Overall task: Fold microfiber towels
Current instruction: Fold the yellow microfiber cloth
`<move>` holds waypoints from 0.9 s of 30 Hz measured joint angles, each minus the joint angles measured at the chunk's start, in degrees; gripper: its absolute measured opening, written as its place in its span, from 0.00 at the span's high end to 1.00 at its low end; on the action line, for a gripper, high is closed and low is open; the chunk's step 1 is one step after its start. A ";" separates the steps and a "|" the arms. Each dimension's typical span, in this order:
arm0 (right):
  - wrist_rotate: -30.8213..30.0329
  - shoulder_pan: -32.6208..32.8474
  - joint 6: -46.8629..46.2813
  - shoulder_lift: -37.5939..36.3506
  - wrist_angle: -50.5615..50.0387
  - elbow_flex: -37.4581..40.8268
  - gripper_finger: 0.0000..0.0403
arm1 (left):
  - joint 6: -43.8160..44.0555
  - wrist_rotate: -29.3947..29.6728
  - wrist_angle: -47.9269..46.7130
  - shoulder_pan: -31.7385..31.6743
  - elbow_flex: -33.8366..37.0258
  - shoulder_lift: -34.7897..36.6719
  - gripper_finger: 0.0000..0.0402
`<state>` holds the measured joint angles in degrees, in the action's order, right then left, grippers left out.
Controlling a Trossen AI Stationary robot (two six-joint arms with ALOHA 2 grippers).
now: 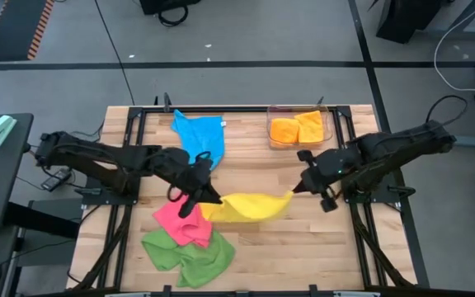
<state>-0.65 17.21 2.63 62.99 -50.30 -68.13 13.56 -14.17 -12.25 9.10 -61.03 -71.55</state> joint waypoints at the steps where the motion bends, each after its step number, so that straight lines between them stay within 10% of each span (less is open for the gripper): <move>1: 0.24 0.00 0.02 0.06 -1.65 -1.46 0.99 | -1.55 -0.11 0.13 0.02 0.01 0.55 0.92; 13: -26.84 -12.47 18.01 -0.03 -6.71 -5.21 0.99 | -10.09 -2.24 -7.46 -16.37 -3.28 1.92 0.94; 21: -30.88 -26.63 33.47 0.00 5.28 -6.27 0.99 | -18.30 -2.66 -12.18 -25.85 -16.77 2.29 0.98; 27: -24.29 -27.14 28.68 -0.09 -1.29 -10.92 0.99 | -15.88 -5.16 -14.21 -22.83 -19.08 2.20 0.94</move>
<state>-24.94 -9.93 31.32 62.89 -51.59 -79.05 -2.31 -19.33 -26.46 -13.73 -80.10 -69.35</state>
